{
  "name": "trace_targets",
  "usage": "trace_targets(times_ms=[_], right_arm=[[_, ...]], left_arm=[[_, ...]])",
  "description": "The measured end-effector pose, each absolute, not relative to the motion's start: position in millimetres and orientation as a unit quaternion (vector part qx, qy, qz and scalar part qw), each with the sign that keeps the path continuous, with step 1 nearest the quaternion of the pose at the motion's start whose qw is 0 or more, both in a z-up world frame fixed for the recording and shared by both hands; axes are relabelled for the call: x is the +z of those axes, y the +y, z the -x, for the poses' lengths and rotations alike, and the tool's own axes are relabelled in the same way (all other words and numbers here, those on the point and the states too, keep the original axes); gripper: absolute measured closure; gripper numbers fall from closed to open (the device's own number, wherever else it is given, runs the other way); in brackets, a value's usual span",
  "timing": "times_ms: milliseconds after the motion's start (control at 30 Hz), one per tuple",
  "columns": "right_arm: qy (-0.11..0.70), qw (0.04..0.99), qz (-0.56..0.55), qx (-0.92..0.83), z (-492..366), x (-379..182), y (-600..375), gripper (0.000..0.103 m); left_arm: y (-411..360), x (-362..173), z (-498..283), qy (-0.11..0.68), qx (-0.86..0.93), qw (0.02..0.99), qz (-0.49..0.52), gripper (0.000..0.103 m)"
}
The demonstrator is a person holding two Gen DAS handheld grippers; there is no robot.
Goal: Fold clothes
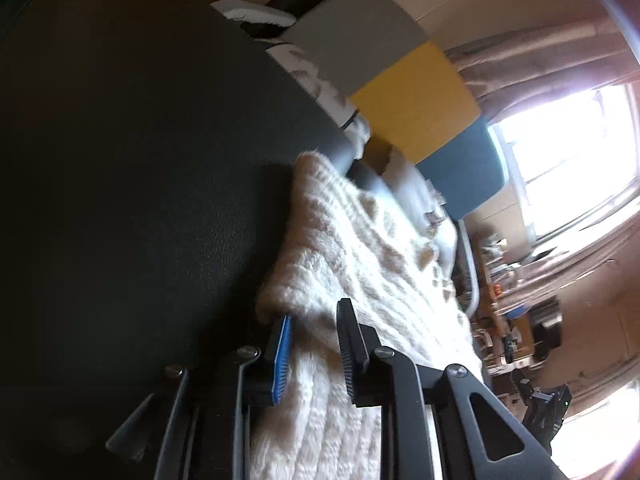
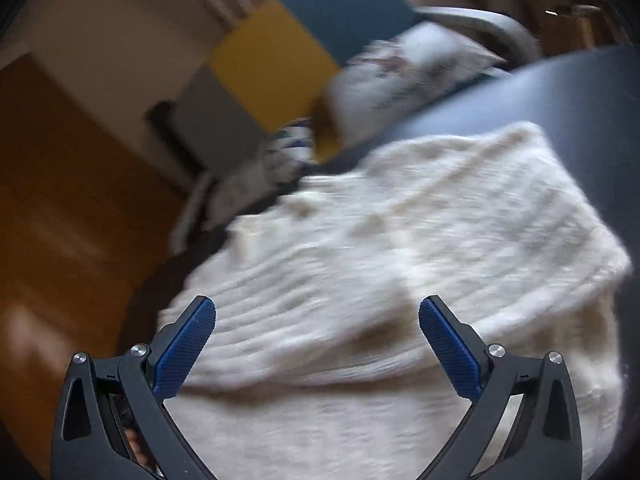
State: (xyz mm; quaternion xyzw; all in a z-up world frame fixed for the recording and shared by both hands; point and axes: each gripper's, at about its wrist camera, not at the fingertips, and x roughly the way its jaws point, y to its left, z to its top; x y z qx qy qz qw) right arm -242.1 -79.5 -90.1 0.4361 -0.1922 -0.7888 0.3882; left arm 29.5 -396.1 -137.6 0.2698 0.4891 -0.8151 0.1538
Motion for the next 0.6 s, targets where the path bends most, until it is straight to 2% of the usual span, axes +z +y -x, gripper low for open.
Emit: trace_targets(times_ms=[133,200,267,400,467,533,600], right_arm=[[-0.130,0.448,-0.452,-0.760,237,-77,-125,0.000],[-0.075,0.422,-0.481,-0.765,242,-86,-148,0.000],[-0.024,0.382,-0.518,-0.765,248,-105,-160,0.000],[0.080,0.383,-0.482,-0.784,228,-106,-174,0.000],[0.121,0.389,-0.473,-0.781,221,-102,-183,0.000],[0.121,0.423,-0.459,-0.772,220,-88,-190,0.000],[0.125,0.451,-0.442,-0.766,222,-77,-203,0.000]], left_arm=[[-401,-118,-39,0.487,-0.831,0.147,-0.226,0.082],[-405,-105,-34,0.471,-0.843,0.145,-0.215,0.082],[-412,-97,-16,0.450,-0.846,0.153,-0.242,0.082],[-427,-109,35,0.440,-0.827,0.143,-0.321,0.082],[-423,-100,54,0.412,-0.847,0.115,-0.316,0.082],[-417,-90,73,0.370,-0.866,0.095,-0.322,0.081],[-409,-90,96,0.314,-0.871,0.126,-0.356,0.081]])
